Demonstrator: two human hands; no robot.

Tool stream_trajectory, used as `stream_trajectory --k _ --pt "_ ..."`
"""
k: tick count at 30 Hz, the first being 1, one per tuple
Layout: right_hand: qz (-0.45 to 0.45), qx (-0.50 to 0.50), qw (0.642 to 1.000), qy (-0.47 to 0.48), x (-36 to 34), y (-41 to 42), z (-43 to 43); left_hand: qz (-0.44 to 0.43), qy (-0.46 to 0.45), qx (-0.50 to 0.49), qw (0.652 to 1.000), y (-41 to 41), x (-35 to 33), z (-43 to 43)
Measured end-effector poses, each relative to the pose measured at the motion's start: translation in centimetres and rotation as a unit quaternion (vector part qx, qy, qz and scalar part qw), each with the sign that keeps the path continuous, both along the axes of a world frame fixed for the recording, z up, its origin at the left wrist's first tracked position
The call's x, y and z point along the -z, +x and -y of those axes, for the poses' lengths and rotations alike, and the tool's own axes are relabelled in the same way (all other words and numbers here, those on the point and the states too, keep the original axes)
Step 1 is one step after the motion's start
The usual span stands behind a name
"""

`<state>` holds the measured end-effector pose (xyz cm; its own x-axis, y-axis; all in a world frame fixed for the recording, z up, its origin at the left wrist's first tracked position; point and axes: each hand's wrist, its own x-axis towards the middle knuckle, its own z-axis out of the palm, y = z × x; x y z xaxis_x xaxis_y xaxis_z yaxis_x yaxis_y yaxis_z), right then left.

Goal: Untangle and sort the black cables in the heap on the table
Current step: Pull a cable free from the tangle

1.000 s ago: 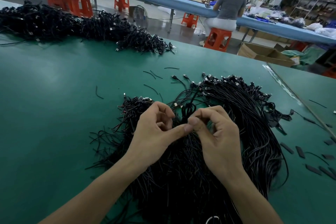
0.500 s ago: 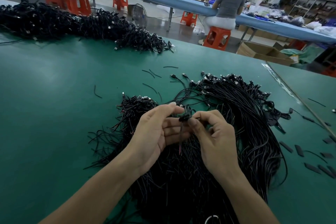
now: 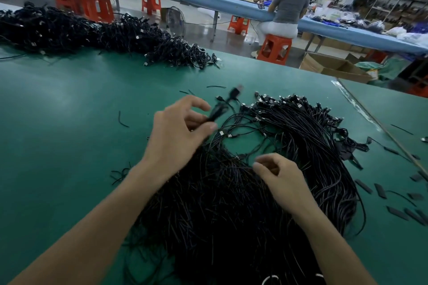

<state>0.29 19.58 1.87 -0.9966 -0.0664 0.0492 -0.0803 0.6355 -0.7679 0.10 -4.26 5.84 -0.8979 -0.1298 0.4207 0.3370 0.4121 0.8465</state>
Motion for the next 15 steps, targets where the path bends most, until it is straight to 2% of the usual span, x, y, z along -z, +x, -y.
stream_trajectory --k 2,4,8,12,15 --pt "0.03 0.049 0.993 0.103 1.5 -1.2 -2.2 0.019 -0.035 -0.07 0.997 -1.8 -0.1 1.4" --pt "0.068 0.079 0.979 0.178 2.7 -1.9 -3.3 0.05 -0.112 -0.131 0.984 -3.5 0.6 2.6" --pt "0.082 0.118 0.958 0.247 4.4 -2.8 -3.0 0.211 -0.261 -0.141 0.931 -5.1 2.6 3.8" --pt "0.081 0.167 0.932 0.312 4.4 -3.6 -2.2 0.259 -0.301 -0.166 0.903 -5.0 2.8 4.8" --pt "0.095 0.176 0.915 0.351 4.2 -4.3 -1.8 0.27 -0.303 -0.16 0.9 -4.7 3.2 5.4"
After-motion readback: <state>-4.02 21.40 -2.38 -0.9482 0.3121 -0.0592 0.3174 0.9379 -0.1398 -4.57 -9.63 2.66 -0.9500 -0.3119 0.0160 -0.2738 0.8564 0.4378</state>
